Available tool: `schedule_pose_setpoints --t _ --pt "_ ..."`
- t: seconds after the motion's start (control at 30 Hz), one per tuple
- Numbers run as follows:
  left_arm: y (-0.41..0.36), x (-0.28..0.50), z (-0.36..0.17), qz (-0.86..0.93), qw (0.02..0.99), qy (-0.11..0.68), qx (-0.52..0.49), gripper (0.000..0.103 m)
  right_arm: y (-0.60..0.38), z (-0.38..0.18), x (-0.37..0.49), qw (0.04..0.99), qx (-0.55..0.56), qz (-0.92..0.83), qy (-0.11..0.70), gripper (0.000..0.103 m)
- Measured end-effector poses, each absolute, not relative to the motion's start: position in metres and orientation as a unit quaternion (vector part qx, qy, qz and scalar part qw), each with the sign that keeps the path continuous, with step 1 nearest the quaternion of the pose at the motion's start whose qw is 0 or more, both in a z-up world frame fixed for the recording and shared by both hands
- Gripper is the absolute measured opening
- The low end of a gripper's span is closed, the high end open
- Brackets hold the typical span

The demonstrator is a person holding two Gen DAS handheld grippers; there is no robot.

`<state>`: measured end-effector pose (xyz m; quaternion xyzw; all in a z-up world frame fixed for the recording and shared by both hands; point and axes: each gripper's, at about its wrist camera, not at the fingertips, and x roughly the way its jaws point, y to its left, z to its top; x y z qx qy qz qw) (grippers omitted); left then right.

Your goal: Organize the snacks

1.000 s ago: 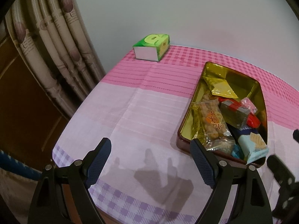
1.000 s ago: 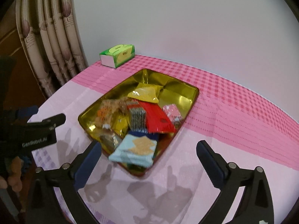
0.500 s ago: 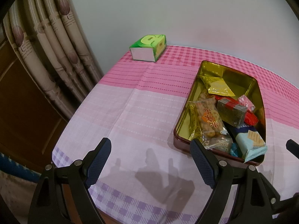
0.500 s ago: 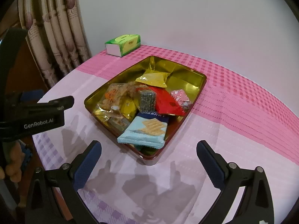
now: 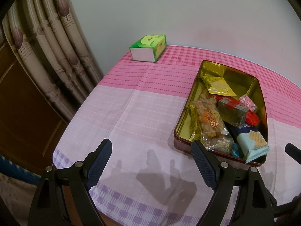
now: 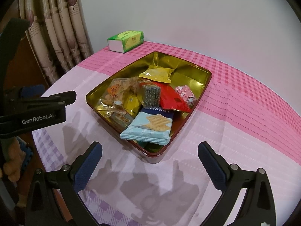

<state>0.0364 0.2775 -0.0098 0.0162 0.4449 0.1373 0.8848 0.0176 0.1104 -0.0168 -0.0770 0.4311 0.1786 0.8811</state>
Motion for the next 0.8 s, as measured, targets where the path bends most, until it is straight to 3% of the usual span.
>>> schedule_pose_setpoints --t 0.8 --pt "0.2764 0.037 -0.0108 0.135 0.885 0.445 0.02 0.086 0.1119 -0.026 0.017 0.877 -0.077 0.181 0.439 0.101"
